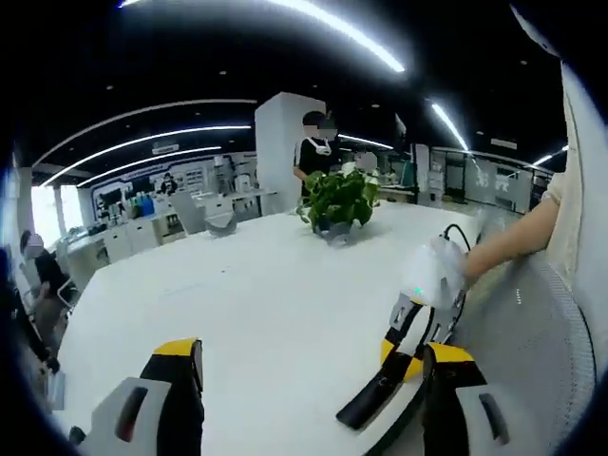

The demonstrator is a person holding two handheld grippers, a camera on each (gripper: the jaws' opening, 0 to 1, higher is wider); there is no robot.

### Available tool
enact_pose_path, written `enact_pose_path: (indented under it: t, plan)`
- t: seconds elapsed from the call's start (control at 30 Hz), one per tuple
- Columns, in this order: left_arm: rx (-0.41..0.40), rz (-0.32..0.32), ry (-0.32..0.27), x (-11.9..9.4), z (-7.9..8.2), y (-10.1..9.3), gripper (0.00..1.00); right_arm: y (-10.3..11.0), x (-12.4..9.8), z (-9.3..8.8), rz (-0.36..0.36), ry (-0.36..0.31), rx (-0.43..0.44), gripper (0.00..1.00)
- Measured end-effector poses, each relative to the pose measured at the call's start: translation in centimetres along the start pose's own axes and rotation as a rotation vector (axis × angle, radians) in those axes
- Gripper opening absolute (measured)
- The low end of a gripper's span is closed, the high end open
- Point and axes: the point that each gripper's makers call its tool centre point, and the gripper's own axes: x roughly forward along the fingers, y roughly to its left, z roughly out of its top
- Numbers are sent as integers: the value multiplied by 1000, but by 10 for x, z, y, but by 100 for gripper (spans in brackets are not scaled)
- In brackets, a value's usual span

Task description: Press the specified remote control buttons in sequence, fully releasing each button before pressing the next.

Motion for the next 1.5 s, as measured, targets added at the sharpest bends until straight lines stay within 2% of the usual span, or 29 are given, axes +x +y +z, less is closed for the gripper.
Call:
enact_pose_path:
  t: [0.07, 0.17, 0.23, 0.3, 0.33, 0.4, 0.43, 0.5, 0.6, 0.67, 0.73, 0.8, 0.93, 1.03, 1.13, 1.23, 1.33, 1.4, 1.5]
  plan:
    - [-47, 56, -55, -11, 5, 7, 100, 0, 0, 0, 0, -1, 1, 25]
    - [2, 126, -64, -20, 4, 20, 100, 0, 1, 0, -1, -3, 2, 25]
    - [-28, 140, -106, -22, 6, 24, 100, 0, 1, 0, -2, -3, 2, 25]
    - [-55, 160, -108, -21, 1, 29, 100, 0, 0, 0, -4, -5, 2, 25]
    - [-38, 176, -106, -20, -2, 31, 100, 1, 0, 0, -5, -7, 4, 25]
    - [47, 202, -99, -18, -5, 36, 100, 0, 0, 0, -2, -14, 23, 25]
    - [113, 208, -31, -16, -13, 37, 100, 0, 0, 1, -2, -18, 27, 25]
    - [158, 200, 5, -13, -20, 33, 100, 0, 0, 0, 3, -24, 30, 25]
    - [145, 165, -15, -12, -19, 27, 100, -2, -1, 3, 24, -66, 105, 25]
    - [132, 173, -22, -13, -18, 30, 100, -4, -2, 3, 27, -74, 107, 25]
    - [102, 213, -48, -18, -15, 40, 100, -5, -1, 3, 37, -70, 95, 24]
    - [74, 215, -64, -20, -13, 42, 100, -7, 1, 3, 34, -51, 51, 24]
    - [84, 209, -46, -18, -15, 39, 100, -12, 3, 5, 40, -37, 24, 24]
    - [92, 229, -59, -21, -13, 43, 100, -21, 4, 6, 41, -12, 9, 24]
    - [28, 233, -91, -23, -10, 46, 100, -33, 5, 9, 34, 2, -6, 24]
    - [47, 246, -65, -23, -13, 47, 100, -45, 7, 13, 41, 0, 3, 24]
    - [113, 302, -39, -26, -14, 54, 100, -56, 8, 14, 32, 7, -4, 24]
    - [119, 303, -47, -26, -13, 54, 100, -60, 8, 15, 31, 6, -3, 24]
    - [115, 295, -23, -24, -18, 54, 100, -68, 8, 14, 36, 16, -9, 24]
